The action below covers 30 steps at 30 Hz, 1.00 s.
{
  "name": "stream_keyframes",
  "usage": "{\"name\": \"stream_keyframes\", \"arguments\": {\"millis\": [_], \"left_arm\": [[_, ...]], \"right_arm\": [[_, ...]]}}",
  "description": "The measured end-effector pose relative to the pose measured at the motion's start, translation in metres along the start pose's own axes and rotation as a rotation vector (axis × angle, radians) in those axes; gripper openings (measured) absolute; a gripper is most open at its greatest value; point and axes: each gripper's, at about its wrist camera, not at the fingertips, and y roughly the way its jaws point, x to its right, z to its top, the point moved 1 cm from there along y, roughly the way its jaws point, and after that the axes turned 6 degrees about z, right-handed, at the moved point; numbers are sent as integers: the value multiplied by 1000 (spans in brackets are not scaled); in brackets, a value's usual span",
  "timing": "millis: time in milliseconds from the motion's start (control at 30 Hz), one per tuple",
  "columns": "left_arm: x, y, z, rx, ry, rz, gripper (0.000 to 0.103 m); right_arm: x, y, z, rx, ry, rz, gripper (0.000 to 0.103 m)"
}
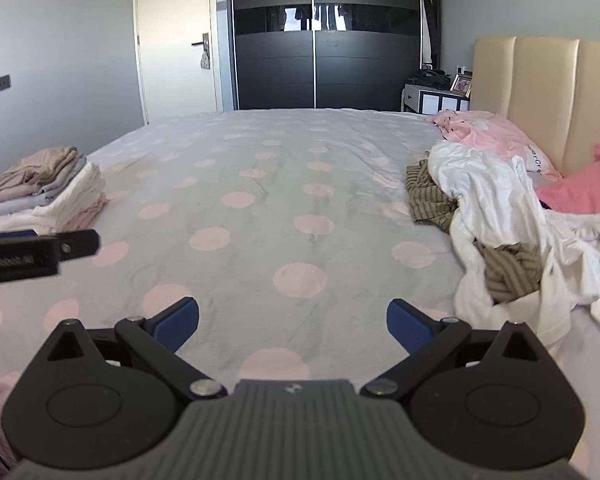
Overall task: Fold clothes
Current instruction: 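Reach the right tool into the clothes pile and grasp the white shirt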
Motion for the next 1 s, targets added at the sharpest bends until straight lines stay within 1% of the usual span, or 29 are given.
{"name": "stream_keyframes", "arguments": {"millis": [67, 133, 200, 233, 300, 333, 400, 467, 500, 567, 700, 800, 833, 933, 967, 1000], "left_arm": [[0, 5, 8, -10, 29, -13, 101], [-2, 11, 16, -19, 56, -23, 101], [-6, 19, 23, -25, 73, -26, 101], [-8, 22, 26, -25, 84, -24, 101], [-11, 30, 30, -15, 111, -13, 101], [-13, 35, 32, -10, 127, -16, 101], [-16, 44, 33, -5, 140, -19, 100], [-19, 53, 32, -6, 141, -22, 98], [-21, 58, 32, -16, 137, -30, 97], [-26, 68, 32, -38, 125, -41, 95], [-34, 87, 32, -63, 107, -41, 93], [-40, 100, 33, -66, 70, -43, 85], [-43, 105, 33, -64, 52, -48, 81], [-50, 117, 33, -68, -1, -55, 81], [-53, 121, 33, -72, -21, -56, 81], [-55, 125, 33, -80, -41, -61, 81]], "right_arm": [[20, 1, 9, -18, -18, -5, 100], [41, 4, 17, -32, -43, -23, 97], [64, 9, 26, -42, -70, -65, 85], [78, 12, 30, -46, -78, -95, 82], [106, 20, 38, -57, -74, -153, 74], [122, 24, 41, -62, -57, -178, 72], [154, 32, 48, -68, -15, -229, 63], [186, 41, 57, -75, 29, -284, 59], [200, 46, 62, -79, 41, -306, 56], [225, 57, 70, -89, 46, -342, 55], [262, 90, 85, -91, 30, -384, 49], [286, 117, 102, -71, 32, -406, 48], [295, 126, 109, -60, 35, -417, 48], [320, 157, 128, -37, 47, -429, 47], [326, 167, 132, -34, 48, -432, 45], [331, 177, 137, -34, 48, -436, 40]]}}
